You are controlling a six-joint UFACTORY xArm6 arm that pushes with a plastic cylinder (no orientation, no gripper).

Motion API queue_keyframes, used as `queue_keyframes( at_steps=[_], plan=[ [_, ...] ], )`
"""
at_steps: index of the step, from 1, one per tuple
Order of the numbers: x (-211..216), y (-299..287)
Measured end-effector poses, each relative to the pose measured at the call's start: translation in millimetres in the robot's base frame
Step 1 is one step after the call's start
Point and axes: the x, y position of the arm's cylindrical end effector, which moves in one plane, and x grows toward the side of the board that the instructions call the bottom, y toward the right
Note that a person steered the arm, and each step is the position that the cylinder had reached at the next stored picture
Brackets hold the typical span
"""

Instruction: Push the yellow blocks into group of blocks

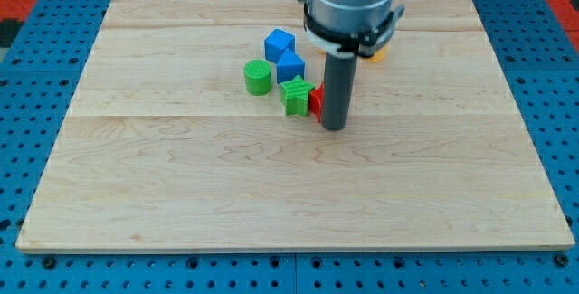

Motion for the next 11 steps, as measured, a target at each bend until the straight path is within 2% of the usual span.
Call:
queue_keyframes(
  at_steps=[1, 2, 3, 4, 5, 6, 7, 8, 10, 11],
  plan=[
    [-33, 0],
    [-38, -1],
    [-24, 26],
    [2, 14],
    [-45, 115],
    [-125, 168],
    [-136, 103],
    [-124, 58],
    [-151, 22],
    [-187, 25]
  ],
)
